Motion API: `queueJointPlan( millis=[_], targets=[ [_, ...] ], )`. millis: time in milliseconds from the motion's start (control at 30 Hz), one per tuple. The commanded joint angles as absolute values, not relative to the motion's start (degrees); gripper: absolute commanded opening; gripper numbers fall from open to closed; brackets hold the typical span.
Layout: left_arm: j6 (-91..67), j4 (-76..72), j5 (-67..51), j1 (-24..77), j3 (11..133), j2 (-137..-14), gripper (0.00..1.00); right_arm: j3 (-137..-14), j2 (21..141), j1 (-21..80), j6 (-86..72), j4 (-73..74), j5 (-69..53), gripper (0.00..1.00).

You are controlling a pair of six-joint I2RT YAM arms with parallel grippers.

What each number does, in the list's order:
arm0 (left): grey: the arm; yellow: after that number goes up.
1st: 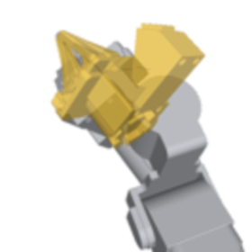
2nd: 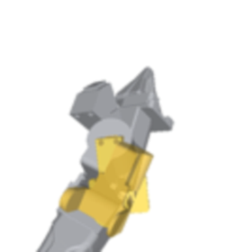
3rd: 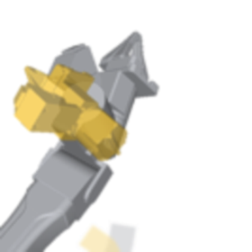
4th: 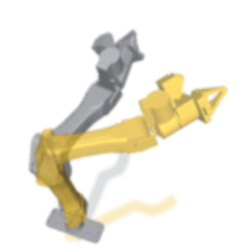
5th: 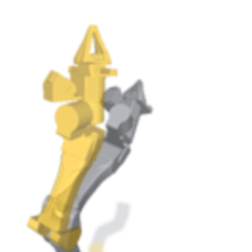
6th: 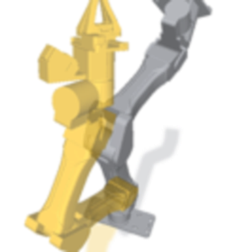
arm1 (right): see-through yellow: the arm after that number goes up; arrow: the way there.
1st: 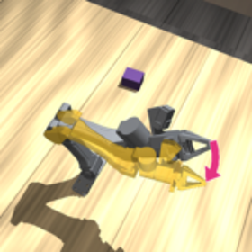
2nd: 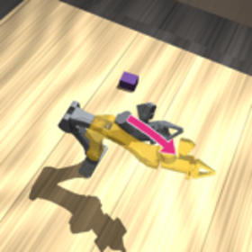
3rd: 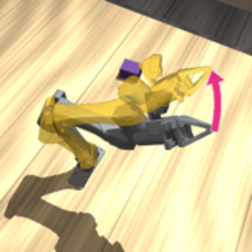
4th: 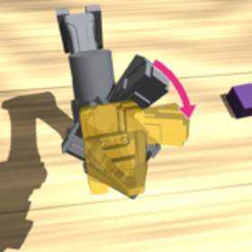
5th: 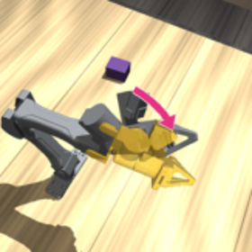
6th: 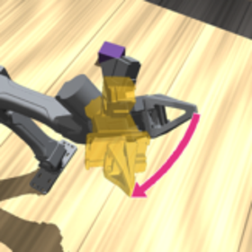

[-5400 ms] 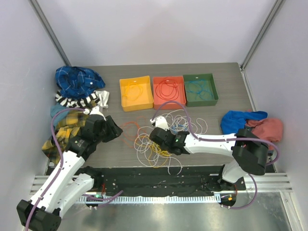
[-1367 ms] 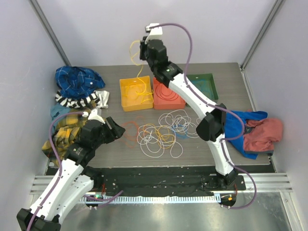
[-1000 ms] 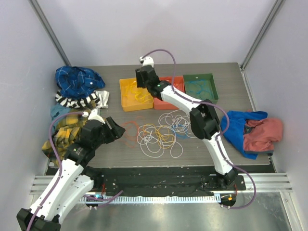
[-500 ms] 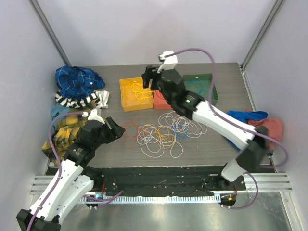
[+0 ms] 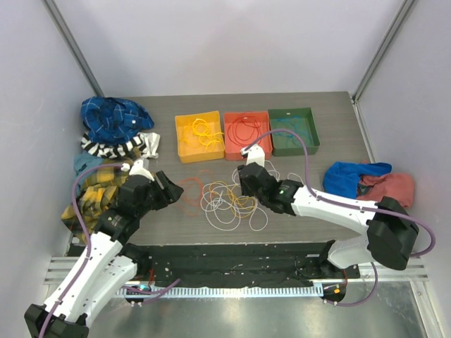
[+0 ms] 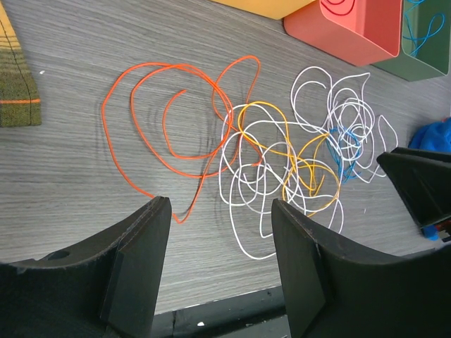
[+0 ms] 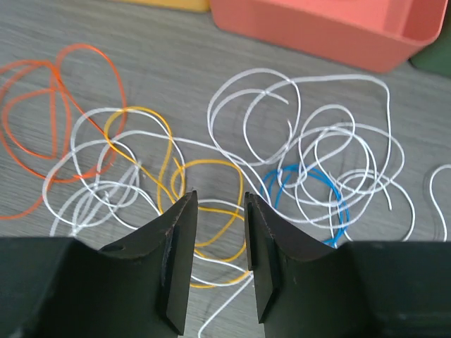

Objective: Untangle the cables

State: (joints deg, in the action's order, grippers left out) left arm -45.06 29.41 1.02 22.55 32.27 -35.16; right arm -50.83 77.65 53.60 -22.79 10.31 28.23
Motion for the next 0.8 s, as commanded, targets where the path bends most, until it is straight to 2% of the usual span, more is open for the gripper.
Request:
queueJointPlan(
  millis=[0,767],
  targets=[
    [-45.18,27.33,1.06,22.76,32.52,-35.95,0.63,-50.36,76.89,53.79,-26.1,5.46,28.65,0.4],
    [-45.18,27.86,1.05,22.76,32.34,-36.12,0.64,-50.1,88.59,53.0,-31.02,-1.67,21.89,0.54]
  ],
)
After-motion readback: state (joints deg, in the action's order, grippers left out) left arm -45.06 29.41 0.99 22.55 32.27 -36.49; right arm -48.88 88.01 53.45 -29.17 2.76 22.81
